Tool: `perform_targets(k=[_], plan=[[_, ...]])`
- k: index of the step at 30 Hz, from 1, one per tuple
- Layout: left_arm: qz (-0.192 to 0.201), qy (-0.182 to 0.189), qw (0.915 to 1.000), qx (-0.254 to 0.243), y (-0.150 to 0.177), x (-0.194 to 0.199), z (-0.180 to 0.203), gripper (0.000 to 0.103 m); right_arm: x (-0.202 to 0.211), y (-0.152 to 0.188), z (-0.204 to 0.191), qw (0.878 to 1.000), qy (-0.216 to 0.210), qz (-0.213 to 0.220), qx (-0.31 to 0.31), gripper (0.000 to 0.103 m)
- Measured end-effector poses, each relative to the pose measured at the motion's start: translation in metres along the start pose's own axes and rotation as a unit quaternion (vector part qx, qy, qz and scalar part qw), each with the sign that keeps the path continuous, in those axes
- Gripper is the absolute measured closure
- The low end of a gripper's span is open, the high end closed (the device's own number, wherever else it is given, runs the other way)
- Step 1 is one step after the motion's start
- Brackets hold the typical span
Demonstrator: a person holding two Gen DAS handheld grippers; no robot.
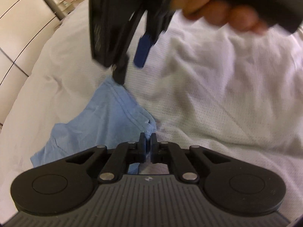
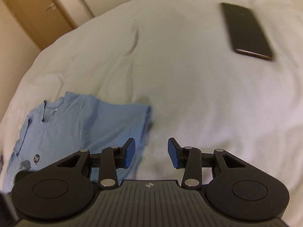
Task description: Fold clothes
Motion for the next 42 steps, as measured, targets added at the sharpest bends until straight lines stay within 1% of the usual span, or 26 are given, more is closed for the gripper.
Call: perform_targets(k=[5,8,9,10,11,12,14,15,16,18,21,22,23,24,25,26,27,28,29,30,32,34,36,39,41,42], plan=[[0.02,0.002,0.999,0.041,0.001,0.005,-0.006,0.101,-0.039,-0.019,-0.015,1.0,-0.009,-0.01,0.022,0.062],[0.031,0.004,0.9973,0.066,0.001,0.008,-0.011,0.101,-0.055,-0.027,-0.017,0.999,-0.023,-0.017,0.022,0.062],[0.036,0.004,0.9966,0.074,0.0,0.009,-0.013,0.101,-0.058,-0.029,-0.017,0.999,-0.029,-0.022,0.018,0.067],[0.043,0.004,0.9956,0.083,-0.001,0.011,-0.015,0.101,-0.058,-0.03,-0.016,0.999,-0.027,-0.025,0.015,0.082],[0.058,0.01,0.9922,0.11,0.0,0.016,-0.019,0.101,-0.058,-0.032,-0.015,0.999,-0.025,-0.029,0.011,0.091],[0.074,0.017,0.9871,0.141,0.001,0.021,-0.024,0.101,-0.055,-0.034,-0.014,0.999,-0.025,-0.034,0.005,0.098],[0.106,0.03,0.973,0.202,0.003,0.032,-0.035,0.101,-0.045,-0.039,-0.016,0.999,-0.017,-0.036,0.004,0.098],[0.123,0.037,0.9641,0.233,0.004,0.037,-0.04,0.101,-0.038,-0.043,-0.02,0.999,-0.007,-0.036,0.009,0.098],[0.137,0.042,0.951,0.274,0.009,0.042,-0.047,0.101,-0.031,-0.049,-0.027,0.999,-0.003,-0.034,0.013,0.098],[0.161,0.049,0.9178,0.359,0.023,0.053,-0.062,0.101,-0.018,-0.06,-0.043,0.999,0.003,-0.032,0.022,0.098],[0.178,0.049,0.874,0.449,0.05,0.059,-0.078,0.101,-0.01,-0.074,-0.083,0.998,-0.005,-0.035,0.053,0.098],[0.183,0.053,0.8575,0.478,0.06,0.059,-0.083,0.101,-0.011,-0.075,-0.095,0.997,-0.015,-0.034,0.062,0.098],[0.188,0.061,0.8365,0.511,0.072,0.058,-0.088,0.101,-0.011,-0.077,-0.107,0.997,-0.024,-0.034,0.072,0.098],[0.194,0.07,0.8118,0.546,0.084,0.057,-0.093,0.101,-0.011,-0.078,-0.119,0.996,-0.033,-0.034,0.082,0.095],[0.198,0.075,0.7919,0.573,0.096,0.057,-0.097,0.101,-0.012,-0.079,-0.13,0.994,-0.043,-0.033,0.091,0.092],[0.203,0.079,0.7725,0.596,0.106,0.057,-0.101,0.101,-0.012,-0.08,-0.142,0.993,-0.052,-0.033,0.101,0.092],[0.206,0.079,0.7587,0.613,0.116,0.058,-0.105,0.101,-0.012,-0.081,-0.154,0.991,-0.061,-0.033,0.111,0.083],[0.208,0.08,0.7473,0.626,0.124,0.058,-0.108,0.1,-0.013,-0.082,-0.166,0.99,-0.071,-0.032,0.12,0.07],[0.21,0.085,0.7342,0.64,0.132,0.059,-0.11,0.1,-0.013,-0.083,-0.175,0.988,-0.077,-0.03,0.128,0.064],[0.213,0.092,0.7223,0.652,0.138,0.058,-0.113,0.1,-0.011,-0.083,-0.174,0.989,-0.071,-0.022,0.126,0.063],[0.219,0.096,0.7072,0.665,0.147,0.062,-0.115,0.099,-0.011,-0.08,-0.162,0.991,-0.059,-0.025,0.119,0.063],[0.219,0.103,0.695,0.677,0.155,0.065,-0.115,0.096,-0.014,-0.073,-0.152,0.991,-0.048,-0.028,0.119,0.063],[0.22,0.107,0.6807,0.691,0.161,0.065,-0.116,0.094,-0.018,-0.065,-0.144,0.991,-0.036,-0.031,0.124,0.063],[0.222,0.112,0.6513,0.717,0.169,0.065,-0.118,0.094,-0.024,-0.052,-0.132,0.99,-0.019,-0.037,0.132,0.063],[0.216,0.113,0.6427,0.726,0.174,0.065,-0.117,0.093,-0.028,-0.043,-0.123,0.99,-0.007,-0.04,0.137,0.063],[0.213,0.113,0.6424,0.728,0.175,0.064,-0.116,0.093,-0.03,-0.04,-0.12,0.989,-0.002,-0.042,0.14,0.063]])
Point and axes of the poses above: each gripper's, at about its wrist camera, not at the fingertips, and x roughly against the way its jaws point, z to its right, y to its underside, the point moved 7 cm from there along -x, roughly the way its jaws point, and after that the axes turned 15 degrees about y, right-handed, at the moved point
